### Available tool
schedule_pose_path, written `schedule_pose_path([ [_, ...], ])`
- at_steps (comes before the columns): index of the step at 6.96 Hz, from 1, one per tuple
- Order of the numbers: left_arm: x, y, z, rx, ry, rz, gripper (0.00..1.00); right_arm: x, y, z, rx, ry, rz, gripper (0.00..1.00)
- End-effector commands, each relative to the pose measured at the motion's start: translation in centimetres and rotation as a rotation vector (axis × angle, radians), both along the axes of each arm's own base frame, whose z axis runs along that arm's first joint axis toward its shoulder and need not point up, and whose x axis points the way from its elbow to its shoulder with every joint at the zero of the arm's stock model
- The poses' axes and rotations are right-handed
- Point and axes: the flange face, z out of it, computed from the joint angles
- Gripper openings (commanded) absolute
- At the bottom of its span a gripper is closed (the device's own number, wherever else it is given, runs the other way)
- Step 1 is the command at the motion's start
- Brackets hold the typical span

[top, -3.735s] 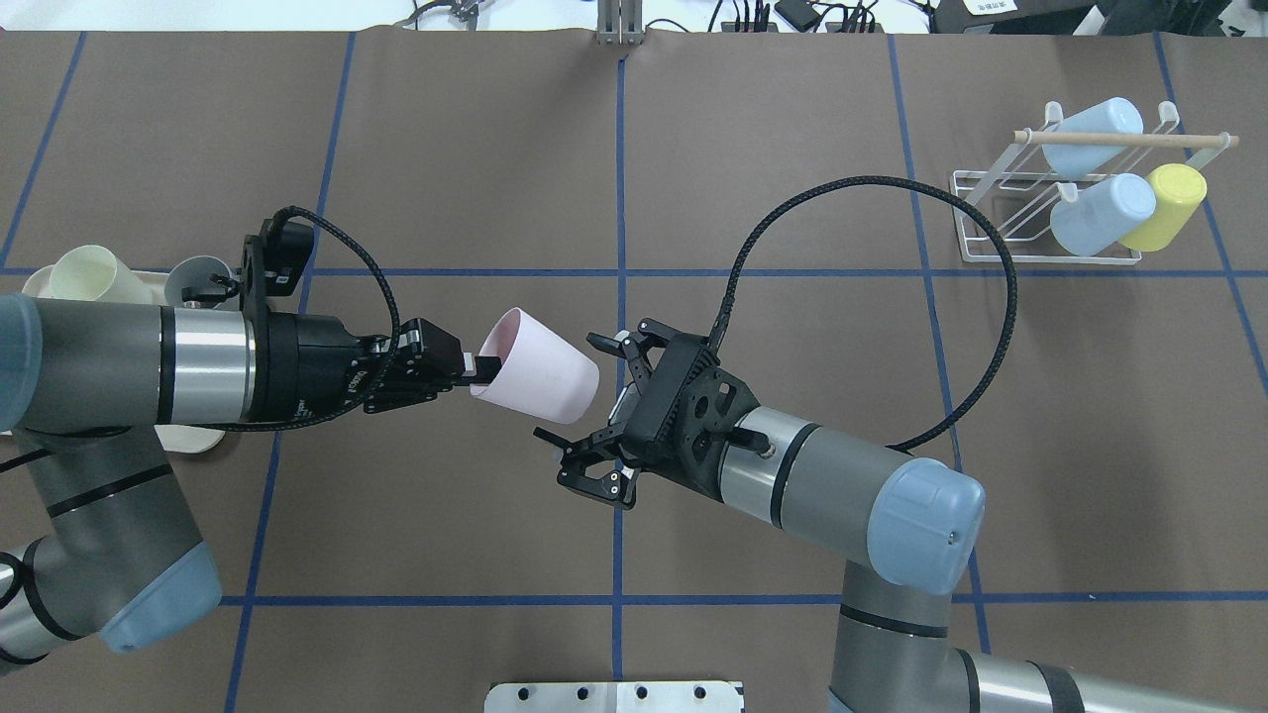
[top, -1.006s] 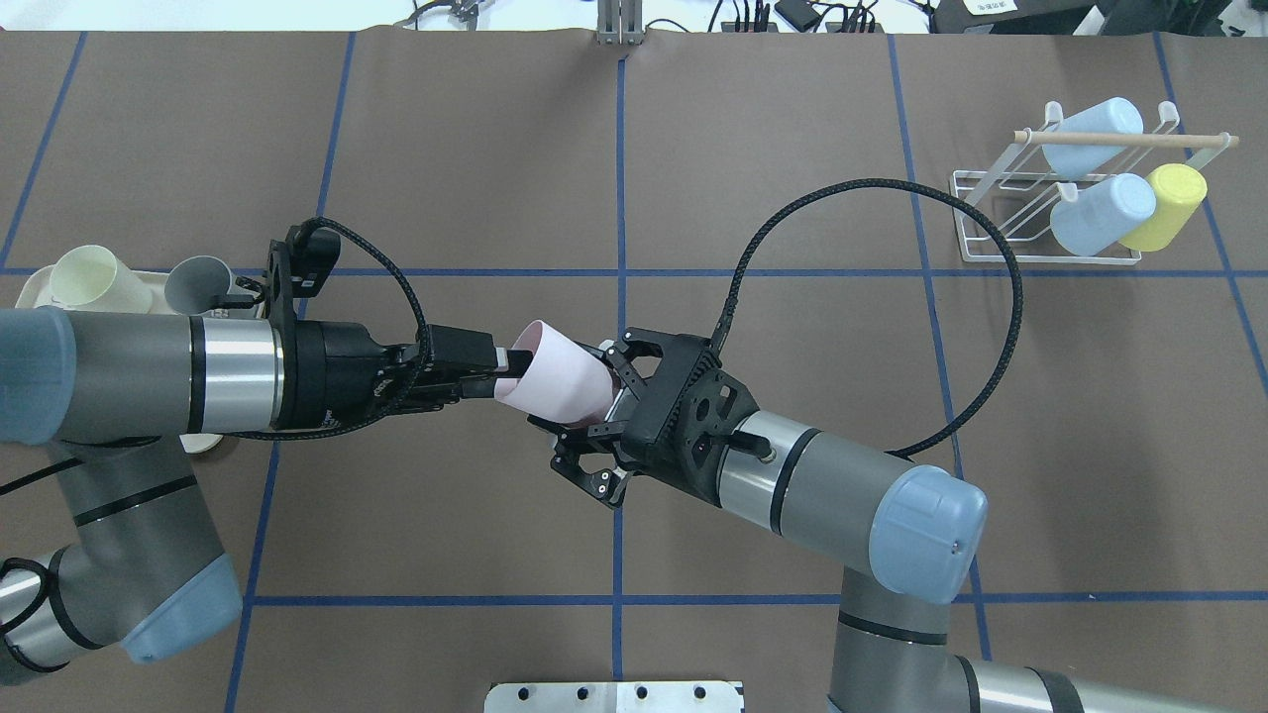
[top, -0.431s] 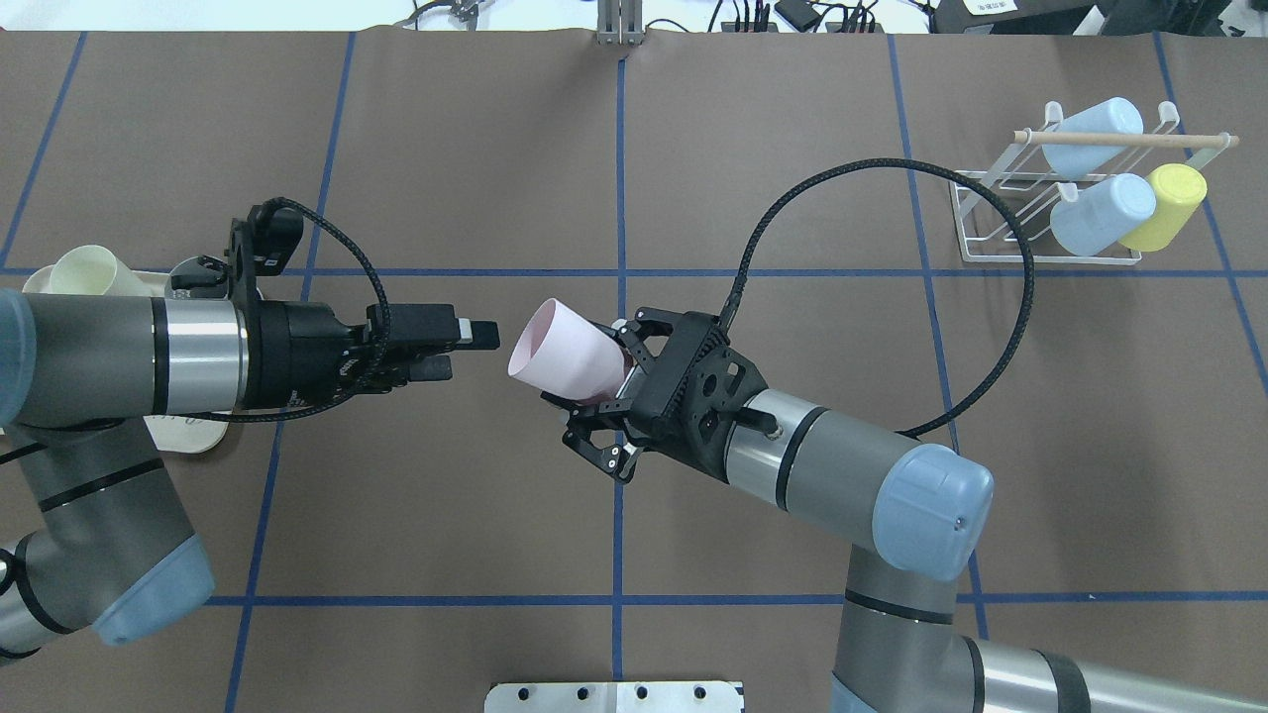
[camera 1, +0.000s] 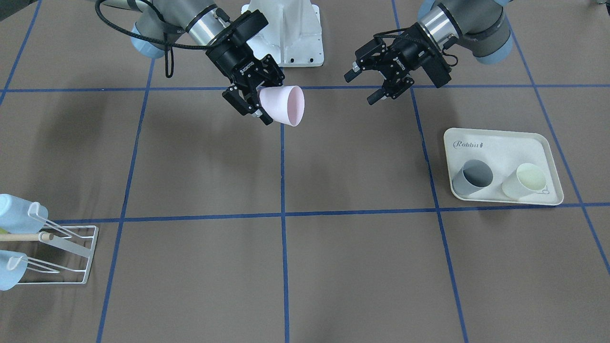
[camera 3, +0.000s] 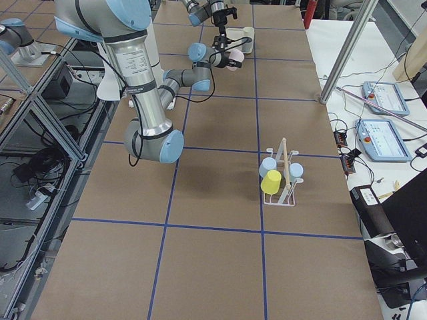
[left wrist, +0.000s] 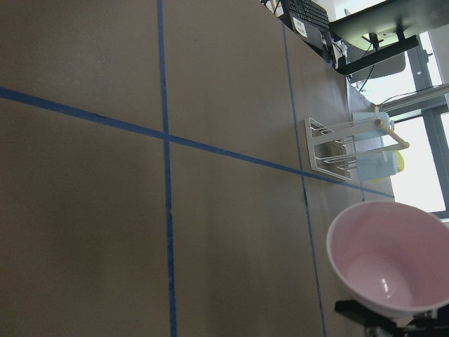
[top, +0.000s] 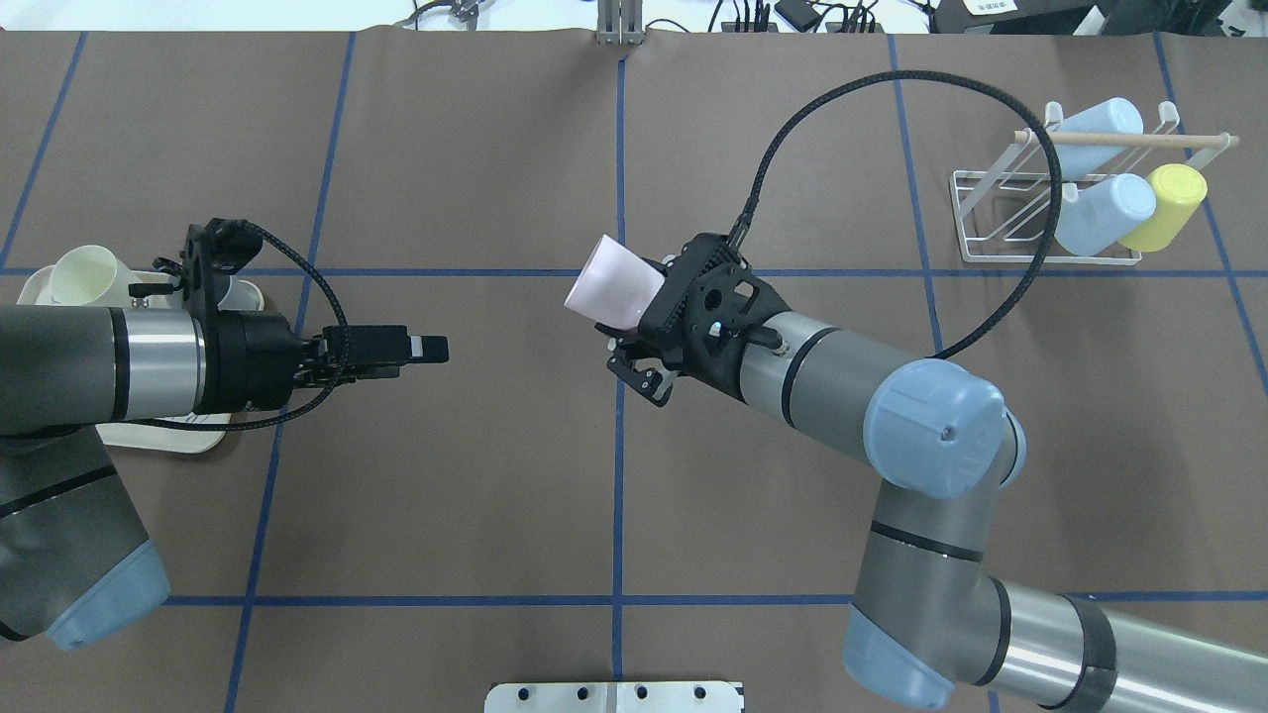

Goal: Transfer IKEA cup to right arm and place on rack

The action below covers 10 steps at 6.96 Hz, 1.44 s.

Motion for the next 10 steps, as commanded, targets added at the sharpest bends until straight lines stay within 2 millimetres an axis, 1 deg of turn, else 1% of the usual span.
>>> schedule_pose_path([
  [1,-0.2,-0.2,0.5,0.006,-0.013,-0.008,1.00,2.8,-4.8,2.2,0.007,0.243,0.061,0.00],
  [2,-0.2,-0.1,0.6,0.006,-0.013,-0.008,1.00,4.0,-6.6,3.3,-0.050,0.351,0.085,0.00],
  [3,-0.2,-0.2,0.6,0.003,-0.014,-0.010,1.00,5.4,-7.4,4.1,-0.128,0.478,0.100,0.00],
  [4,-0.2,-0.2,0.6,0.003,-0.014,-0.010,1.00,8.0,-7.9,3.9,-0.177,0.565,0.120,0.00],
  [5,-0.1,-0.2,0.7,0.004,-0.015,-0.010,1.00,10.2,-9.2,4.3,-0.114,0.737,0.096,0.00],
  [6,-0.1,-0.2,0.7,0.002,-0.015,-0.011,1.00,12.7,-11.0,5.5,-0.054,0.905,0.076,0.00],
  [7,-0.2,-0.2,0.6,0.003,-0.014,-0.011,1.00,14.5,-12.3,6.8,0.004,1.066,0.049,0.00],
  [8,-0.2,-0.2,0.6,0.004,-0.013,-0.011,1.00,15.8,-12.9,8.3,0.115,1.275,0.006,0.00],
  [10,-0.2,-0.2,0.6,0.004,-0.012,-0.013,1.00,17.9,-12.8,13.7,0.193,1.536,-0.060,0.00],
])
